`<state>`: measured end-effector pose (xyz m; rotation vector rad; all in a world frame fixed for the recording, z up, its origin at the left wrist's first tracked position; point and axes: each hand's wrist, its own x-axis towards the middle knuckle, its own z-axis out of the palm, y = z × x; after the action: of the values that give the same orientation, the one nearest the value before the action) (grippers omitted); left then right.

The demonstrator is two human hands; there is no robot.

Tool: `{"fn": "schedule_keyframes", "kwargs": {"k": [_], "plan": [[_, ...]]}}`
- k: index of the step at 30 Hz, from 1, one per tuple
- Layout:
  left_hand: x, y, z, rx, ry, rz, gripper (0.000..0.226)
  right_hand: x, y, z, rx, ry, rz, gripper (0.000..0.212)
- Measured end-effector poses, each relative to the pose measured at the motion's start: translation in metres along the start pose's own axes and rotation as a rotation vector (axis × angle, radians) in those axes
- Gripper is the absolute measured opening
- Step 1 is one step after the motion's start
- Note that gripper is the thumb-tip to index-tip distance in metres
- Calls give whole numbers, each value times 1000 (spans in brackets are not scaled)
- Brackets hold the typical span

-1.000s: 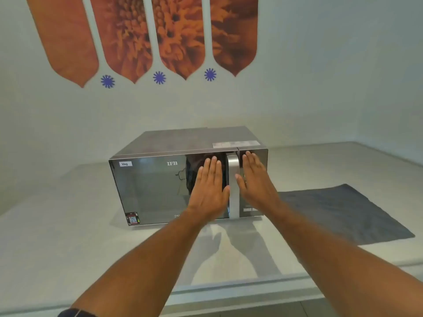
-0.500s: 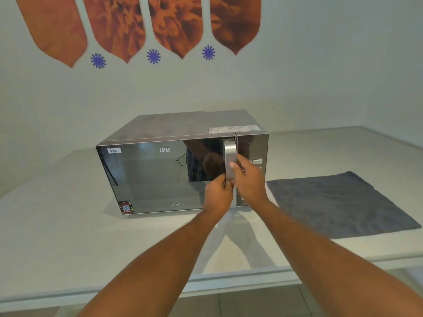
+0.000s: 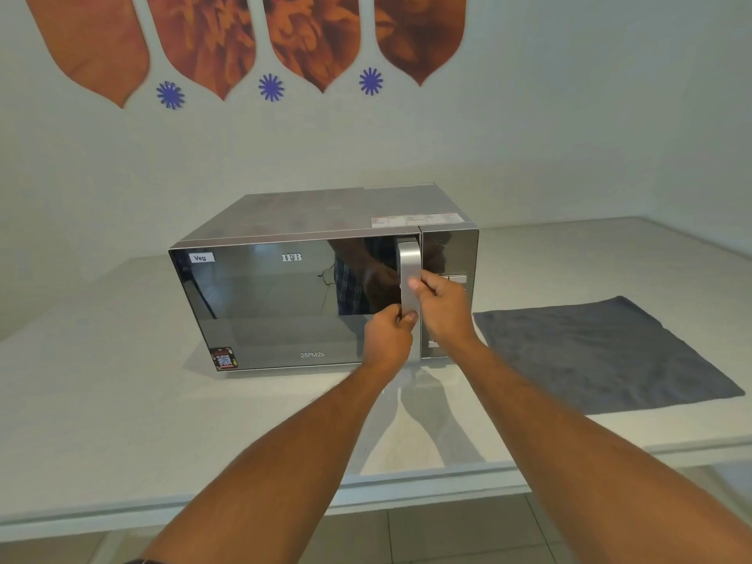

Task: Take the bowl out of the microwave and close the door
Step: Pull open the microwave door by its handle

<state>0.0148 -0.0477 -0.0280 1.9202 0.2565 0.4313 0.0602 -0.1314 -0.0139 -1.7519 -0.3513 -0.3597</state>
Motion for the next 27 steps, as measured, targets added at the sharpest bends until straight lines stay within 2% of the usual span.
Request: {"fn": "schedule_keyframes", "kwargs": {"k": [7, 12, 15, 18, 19, 21, 23, 24, 27], "plan": [[-25, -14, -9, 65, 0, 79, 16, -29, -6, -6, 20, 13, -45, 29], [-57, -20, -19, 55, 31, 154, 21, -44, -22, -21, 220, 233, -22, 18], [-81, -23, -25, 63, 94, 201, 29, -49, -31, -28, 244, 148, -2, 17], [-110, -18, -31, 147, 287, 307, 46, -62, -37, -29, 236, 42, -13, 21], [-120, -14, -32, 171, 327, 360, 46, -67, -40, -28, 246, 31, -13, 22], [-139, -8, -34, 160, 295, 439, 34, -77, -46, -27, 283, 32, -2, 22], [-155, -4, -32, 112, 221, 409, 21, -85, -53, -27, 306, 35, -6, 22], [-162, -2, -31, 88, 189, 351, 21, -90, -56, -26, 305, 34, -14, 23], [-178, 5, -27, 31, 64, 170, 42, -102, -66, -24, 303, 23, -36, 28]]}}
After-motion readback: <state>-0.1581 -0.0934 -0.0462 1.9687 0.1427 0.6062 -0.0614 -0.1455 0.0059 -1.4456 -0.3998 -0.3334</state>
